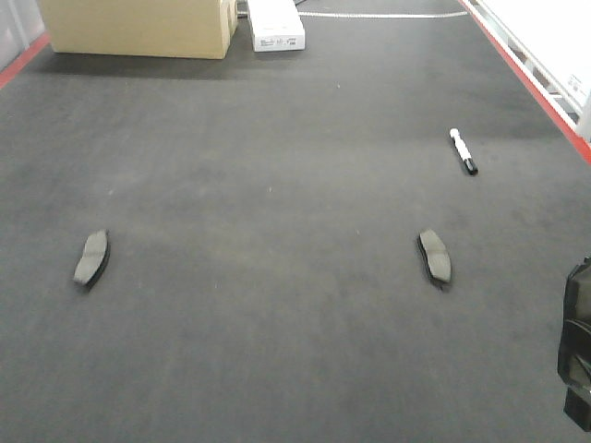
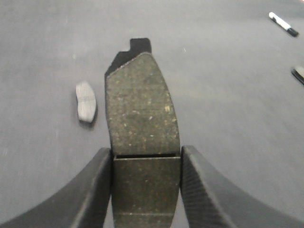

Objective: Move and align brake pads A on conveyor
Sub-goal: 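Drive up to the conveyor edge facing the two placed brake pads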

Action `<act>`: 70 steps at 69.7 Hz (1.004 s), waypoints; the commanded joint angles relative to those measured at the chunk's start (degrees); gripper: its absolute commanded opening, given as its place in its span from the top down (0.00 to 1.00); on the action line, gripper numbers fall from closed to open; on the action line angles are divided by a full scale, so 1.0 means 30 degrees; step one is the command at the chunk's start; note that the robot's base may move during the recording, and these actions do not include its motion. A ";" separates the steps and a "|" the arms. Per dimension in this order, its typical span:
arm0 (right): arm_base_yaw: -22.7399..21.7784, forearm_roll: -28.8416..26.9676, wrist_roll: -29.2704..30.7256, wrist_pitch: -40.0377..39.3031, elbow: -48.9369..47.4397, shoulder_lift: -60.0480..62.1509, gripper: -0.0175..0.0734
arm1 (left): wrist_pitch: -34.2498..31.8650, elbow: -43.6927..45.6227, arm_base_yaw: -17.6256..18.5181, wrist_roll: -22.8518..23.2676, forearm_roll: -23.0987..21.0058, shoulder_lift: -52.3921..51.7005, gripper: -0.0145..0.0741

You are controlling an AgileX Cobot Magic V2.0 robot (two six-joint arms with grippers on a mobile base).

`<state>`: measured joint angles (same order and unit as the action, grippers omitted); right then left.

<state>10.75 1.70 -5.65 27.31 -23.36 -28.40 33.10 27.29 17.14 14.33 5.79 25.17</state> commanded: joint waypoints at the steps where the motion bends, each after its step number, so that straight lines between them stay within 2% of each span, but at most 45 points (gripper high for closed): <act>1: -0.0148 0.0180 0.0144 -0.1756 -0.0624 -0.0019 0.81 | -0.1772 0.0627 0.0053 0.0124 -0.0003 0.0028 0.83; 70: -0.0148 0.0180 0.0144 -0.1756 -0.0624 -0.0019 0.81 | -0.1772 0.0627 0.0053 0.0124 -0.0003 0.0028 0.83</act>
<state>10.75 1.70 -5.65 27.31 -23.36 -28.40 33.10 27.29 17.14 14.33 5.79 25.17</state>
